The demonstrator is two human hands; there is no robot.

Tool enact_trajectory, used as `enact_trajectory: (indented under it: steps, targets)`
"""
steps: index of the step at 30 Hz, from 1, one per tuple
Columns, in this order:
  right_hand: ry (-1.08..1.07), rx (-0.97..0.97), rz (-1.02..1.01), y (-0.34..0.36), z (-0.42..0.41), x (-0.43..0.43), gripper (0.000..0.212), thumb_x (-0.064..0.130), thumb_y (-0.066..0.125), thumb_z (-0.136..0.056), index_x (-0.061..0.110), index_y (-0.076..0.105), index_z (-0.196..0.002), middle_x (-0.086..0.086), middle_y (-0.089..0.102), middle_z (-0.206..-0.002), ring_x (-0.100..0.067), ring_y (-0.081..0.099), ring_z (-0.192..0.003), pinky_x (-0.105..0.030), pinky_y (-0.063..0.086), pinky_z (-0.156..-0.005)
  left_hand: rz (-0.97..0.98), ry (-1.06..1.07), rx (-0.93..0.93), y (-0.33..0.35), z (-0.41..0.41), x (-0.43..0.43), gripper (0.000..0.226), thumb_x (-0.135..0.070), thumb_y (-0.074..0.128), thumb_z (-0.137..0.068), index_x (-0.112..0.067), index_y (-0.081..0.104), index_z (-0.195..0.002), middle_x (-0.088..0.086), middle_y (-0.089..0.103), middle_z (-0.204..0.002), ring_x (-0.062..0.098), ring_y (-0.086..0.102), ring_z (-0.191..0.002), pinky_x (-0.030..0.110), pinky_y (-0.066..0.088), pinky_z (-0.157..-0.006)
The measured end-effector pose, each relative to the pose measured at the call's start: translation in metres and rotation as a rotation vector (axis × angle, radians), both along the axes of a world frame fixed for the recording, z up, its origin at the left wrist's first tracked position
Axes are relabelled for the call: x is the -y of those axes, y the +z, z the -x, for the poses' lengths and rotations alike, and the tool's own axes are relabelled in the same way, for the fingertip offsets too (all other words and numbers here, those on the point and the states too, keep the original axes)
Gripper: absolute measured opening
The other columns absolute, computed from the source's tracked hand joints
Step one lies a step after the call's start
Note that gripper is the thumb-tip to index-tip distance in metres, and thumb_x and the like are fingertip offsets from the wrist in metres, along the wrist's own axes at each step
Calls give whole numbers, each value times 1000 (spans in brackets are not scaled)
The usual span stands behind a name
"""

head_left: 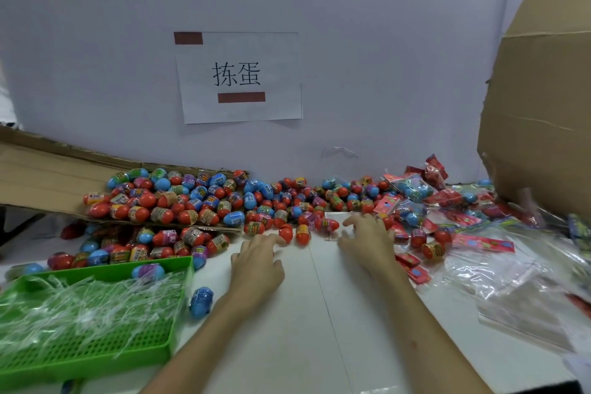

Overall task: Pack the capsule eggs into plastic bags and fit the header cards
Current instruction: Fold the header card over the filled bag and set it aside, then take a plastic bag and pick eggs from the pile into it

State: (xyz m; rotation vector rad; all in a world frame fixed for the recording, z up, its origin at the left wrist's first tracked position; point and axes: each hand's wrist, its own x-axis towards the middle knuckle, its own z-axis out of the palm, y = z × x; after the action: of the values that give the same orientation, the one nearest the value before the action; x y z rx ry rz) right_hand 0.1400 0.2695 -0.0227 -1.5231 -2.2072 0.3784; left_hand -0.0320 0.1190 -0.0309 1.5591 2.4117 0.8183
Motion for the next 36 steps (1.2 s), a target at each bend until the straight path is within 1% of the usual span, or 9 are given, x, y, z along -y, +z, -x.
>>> enact_trajectory:
  steps: [3,7,13,17,23,28,30,33,36]
  targets:
    - [-3,7,-13,-3,3,-2,35,45,69,-92,29,69,-123,-5,51,-146,-30,34,-144,-57,21,-118,-39,-4,13,-1,2,0,53,5,53,-93,-32,60,-130,-5,54,-135,17,45,-125,34,38,-106]
    - [-14,-40,-14,-3,3,-4,19,43,70,-93,33,76,-108,-5,60,-138,-33,40,-139,-54,27,-117,-165,-13,121,0,2,-1,36,2,59,-98,-27,67,-117,-7,57,-122,13,55,-110,25,44,-93]
    - [0,-219,-70,-1,3,2,8,21,66,-97,22,73,-99,1,73,-100,-21,64,-98,-45,52,-95,-259,-56,211,2,-1,0,19,-9,67,-97,-23,72,-108,-8,68,-103,2,62,-91,9,44,-74]
    - [-39,-323,-74,2,2,4,4,20,69,-94,20,72,-96,4,71,-92,-15,65,-84,-34,58,-75,-268,-86,219,3,-3,1,14,-16,71,-95,-25,74,-105,-9,71,-101,2,64,-91,16,50,-79]
    - [-74,-929,296,9,-7,-3,5,13,80,-85,17,77,-87,0,74,-96,-20,65,-94,-32,49,-79,-201,-98,159,4,-6,3,17,-21,73,-94,-31,74,-107,-11,72,-107,7,65,-99,27,55,-92]
    - [-145,-1398,520,19,-12,-10,16,7,69,-93,8,69,-110,-13,72,-103,-22,64,-91,-29,49,-73,-172,-92,142,4,-6,2,18,-23,73,-94,-34,73,-108,-10,71,-111,10,64,-103,28,53,-94]
    - [-49,-1590,627,23,-15,-9,17,12,60,-100,11,65,-116,-6,69,-99,-18,63,-89,-29,49,-76,-169,-88,141,3,-5,2,18,-24,73,-94,-36,73,-107,-11,69,-111,10,63,-104,28,52,-94]
    - [167,-1838,784,27,-20,-7,16,21,52,-105,13,67,-106,-1,68,-97,-16,64,-94,-30,49,-91,-159,-90,140,2,-5,2,18,-26,74,-94,-38,72,-107,-12,66,-113,10,61,-105,26,50,-94]
    - [361,-1939,846,32,-21,-3,19,24,56,-101,14,64,-114,-1,69,-106,-18,63,-106,-36,45,-107,-163,-105,146,0,-2,0,17,-27,72,-95,-36,72,-109,-12,66,-113,9,62,-104,25,51,-93]
